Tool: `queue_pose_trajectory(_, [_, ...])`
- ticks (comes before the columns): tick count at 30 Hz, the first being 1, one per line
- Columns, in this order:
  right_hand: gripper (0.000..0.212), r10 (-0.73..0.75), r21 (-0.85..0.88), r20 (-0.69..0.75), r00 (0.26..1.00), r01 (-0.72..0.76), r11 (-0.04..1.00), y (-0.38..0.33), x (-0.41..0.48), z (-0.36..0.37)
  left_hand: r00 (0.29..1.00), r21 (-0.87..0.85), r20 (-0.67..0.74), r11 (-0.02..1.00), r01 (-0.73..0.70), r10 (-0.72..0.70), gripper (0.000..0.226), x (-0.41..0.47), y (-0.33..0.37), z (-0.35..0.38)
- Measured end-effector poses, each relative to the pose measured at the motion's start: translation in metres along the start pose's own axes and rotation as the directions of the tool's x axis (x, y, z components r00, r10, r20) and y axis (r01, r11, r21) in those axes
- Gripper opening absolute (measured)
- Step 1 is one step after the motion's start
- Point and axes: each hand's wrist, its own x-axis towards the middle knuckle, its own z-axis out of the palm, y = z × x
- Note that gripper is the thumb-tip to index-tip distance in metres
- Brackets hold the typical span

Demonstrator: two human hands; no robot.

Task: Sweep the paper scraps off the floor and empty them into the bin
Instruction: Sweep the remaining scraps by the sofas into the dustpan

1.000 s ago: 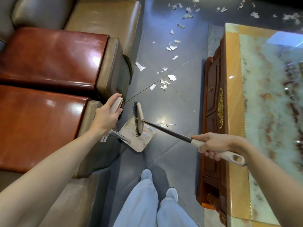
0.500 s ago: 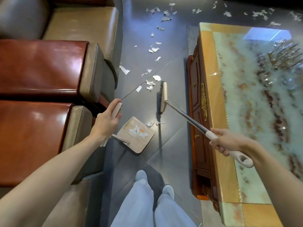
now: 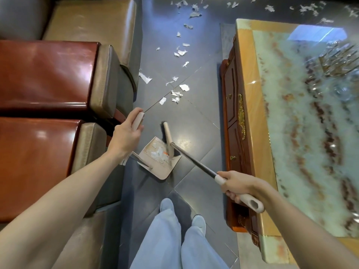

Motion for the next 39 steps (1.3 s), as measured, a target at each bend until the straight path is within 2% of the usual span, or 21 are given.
queue_pose_trajectory(3, [0.068,-0.008,-0.034,0.004,1.0,0.009,0.999,-0.008,-0.016,-0.018,1.0,-0.019,-0.009,1.0,0.008,-0.008,0.044,0.001,-0.006,-0.008])
queue_pose_trajectory(7, [0.065,-0.018,0.104,0.041,0.999,0.014,0.994,-0.019,-0.042,-0.059,0.999,-0.045,-0.024,0.998,0.045,-0.046,0.041,0.0,-0.007,-0.015])
queue_pose_trajectory(11, [0.065,-0.051,0.074,-0.007,0.999,0.052,0.996,-0.038,-0.053,-0.087,0.995,-0.088,-0.069,0.994,0.059,-0.065,0.039,0.003,-0.006,-0.02])
queue_pose_trajectory(16, [0.064,-0.056,0.196,-0.077,0.995,0.07,0.978,-0.07,-0.042,-0.127,0.983,-0.151,-0.128,0.982,0.11,-0.13,0.038,0.03,0.001,-0.031])
queue_pose_trajectory(19, [0.061,-0.078,0.213,-0.115,0.99,0.101,0.972,-0.094,-0.021,-0.151,0.979,-0.156,-0.133,0.979,0.132,-0.153,0.039,0.053,0.01,-0.037])
queue_pose_trajectory(24, [0.061,-0.121,0.061,-0.238,0.964,0.139,0.988,-0.146,0.028,-0.208,0.959,-0.172,-0.195,0.97,0.174,-0.206,0.044,0.082,0.017,-0.038])
queue_pose_trajectory(28, [0.043,-0.201,-0.141,-0.303,0.932,0.164,0.976,-0.196,0.074,-0.267,0.936,-0.172,-0.228,0.957,0.232,-0.268,0.048,0.122,0.032,-0.032])
queue_pose_trajectory(30, [0.042,-0.231,-0.221,-0.326,0.917,0.164,0.961,-0.218,0.094,-0.294,0.928,-0.174,-0.246,0.955,0.242,-0.28,0.049,0.148,0.042,-0.027])
queue_pose_trajectory(33, [0.049,-0.244,-0.332,-0.338,0.909,0.128,0.935,-0.249,0.122,-0.329,0.924,-0.148,-0.247,0.954,0.261,-0.291,0.048,0.186,0.053,-0.019])
queue_pose_trajectory(39, [0.05,-0.213,-0.488,-0.275,0.938,0.055,0.871,-0.288,0.166,-0.368,0.936,-0.068,-0.223,0.962,0.264,-0.273,0.044,0.261,0.071,-0.006])
